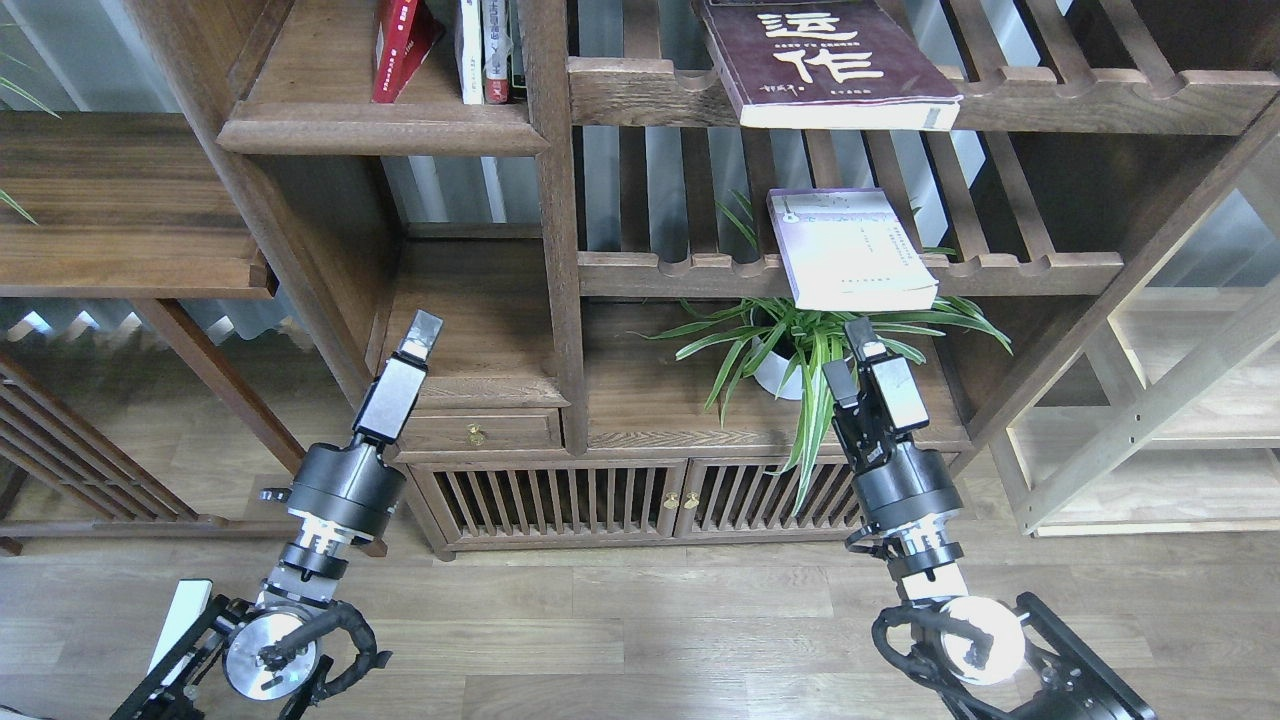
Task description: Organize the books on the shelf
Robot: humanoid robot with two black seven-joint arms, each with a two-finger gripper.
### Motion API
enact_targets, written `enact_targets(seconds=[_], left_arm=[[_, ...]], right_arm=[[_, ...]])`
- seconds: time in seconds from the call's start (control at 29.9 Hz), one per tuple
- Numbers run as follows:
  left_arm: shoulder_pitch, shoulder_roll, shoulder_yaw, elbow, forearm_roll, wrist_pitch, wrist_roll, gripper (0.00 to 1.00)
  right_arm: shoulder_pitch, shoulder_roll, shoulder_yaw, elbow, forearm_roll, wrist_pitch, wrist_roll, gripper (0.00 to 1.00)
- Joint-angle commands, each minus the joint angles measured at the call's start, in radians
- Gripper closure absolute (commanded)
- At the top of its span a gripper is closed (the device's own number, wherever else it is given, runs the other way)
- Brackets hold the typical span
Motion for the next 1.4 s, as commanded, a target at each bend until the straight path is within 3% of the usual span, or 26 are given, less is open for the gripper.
enact_targets(seconds=[0.0,0.17,0.47,0.7,1.37], left_arm=[[0.014,0.0,0.012,0.013,0.0,0.0,-0.001,0.01],[0.016,0.0,0.021,0.021,0.001,0.0,0.001,0.01],[-0.004,0.0,0.023,0.177,0.003,0.0,0.002,0.01],[-0.027,0.0,0.023,0.208,0.003,0.0,0.045,0.01],[-0.055,0.0,0.021,0.277,0.003,0.0,0.05,0.01]], right_arm=[[0.036,-0.005,0.003,-0.001,0.0,0.0,0.0,0.01],[0.074,-0.008,0.019,0.012,0.002,0.0,-0.001,0.01],[0.134,-0.029,0.009,0.077,0.002,-0.05,-0.003,0.01],[0.157,-0.032,-0.003,0.088,-0.006,-0.068,-0.003,0.01],[0.31,-0.036,-0.043,0.097,-0.031,-0.096,-0.008,0.01]])
